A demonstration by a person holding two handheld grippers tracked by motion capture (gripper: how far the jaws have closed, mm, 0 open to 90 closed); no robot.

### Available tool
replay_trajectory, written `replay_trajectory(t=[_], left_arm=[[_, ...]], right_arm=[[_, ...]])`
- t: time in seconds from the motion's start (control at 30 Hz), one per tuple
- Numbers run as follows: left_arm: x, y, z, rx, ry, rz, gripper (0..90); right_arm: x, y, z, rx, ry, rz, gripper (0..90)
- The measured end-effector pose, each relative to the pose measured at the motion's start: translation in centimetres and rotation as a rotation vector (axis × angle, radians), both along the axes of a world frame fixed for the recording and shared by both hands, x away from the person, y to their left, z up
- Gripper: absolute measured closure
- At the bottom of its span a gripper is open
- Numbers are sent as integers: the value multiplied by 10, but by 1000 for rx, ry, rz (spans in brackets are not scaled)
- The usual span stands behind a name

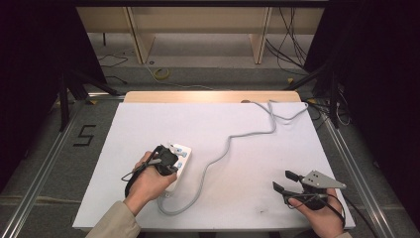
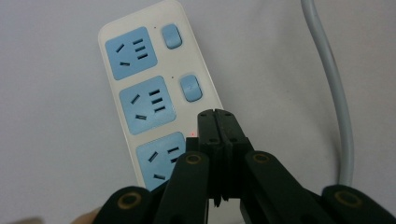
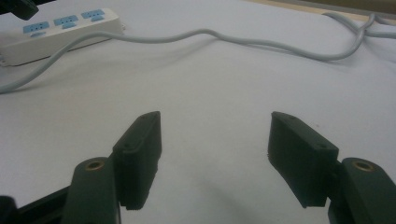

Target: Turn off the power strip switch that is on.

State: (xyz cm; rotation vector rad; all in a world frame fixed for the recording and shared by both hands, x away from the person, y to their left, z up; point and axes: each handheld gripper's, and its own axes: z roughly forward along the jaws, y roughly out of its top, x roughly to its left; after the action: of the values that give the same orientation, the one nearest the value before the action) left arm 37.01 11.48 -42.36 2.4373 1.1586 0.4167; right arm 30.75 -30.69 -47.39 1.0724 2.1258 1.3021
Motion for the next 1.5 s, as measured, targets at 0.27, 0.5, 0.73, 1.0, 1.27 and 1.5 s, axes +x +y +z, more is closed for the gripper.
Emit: replay_trajectory(t=[0.27, 0.5, 0.73, 1.0, 1.27, 1.5], left_arm=[[2, -1, -3, 6, 16, 0, 892], [4, -2, -6, 20, 25, 1, 893], [6, -3, -8, 21, 35, 5, 892], [7, -5, -9, 31, 45, 4, 892], [8, -6, -11, 43, 57, 9, 892], [8, -6, -13, 43, 64, 13, 892]], right_arm=[[0, 0, 0, 0, 0, 0, 361], [0, 0, 0, 0, -1, 1, 361], [0, 0, 0, -2, -1, 4, 360], [0, 0, 0, -3, -2, 4, 360], [0, 1, 0, -2, -2, 6, 360], [0, 1, 0, -4, 1, 6, 360]])
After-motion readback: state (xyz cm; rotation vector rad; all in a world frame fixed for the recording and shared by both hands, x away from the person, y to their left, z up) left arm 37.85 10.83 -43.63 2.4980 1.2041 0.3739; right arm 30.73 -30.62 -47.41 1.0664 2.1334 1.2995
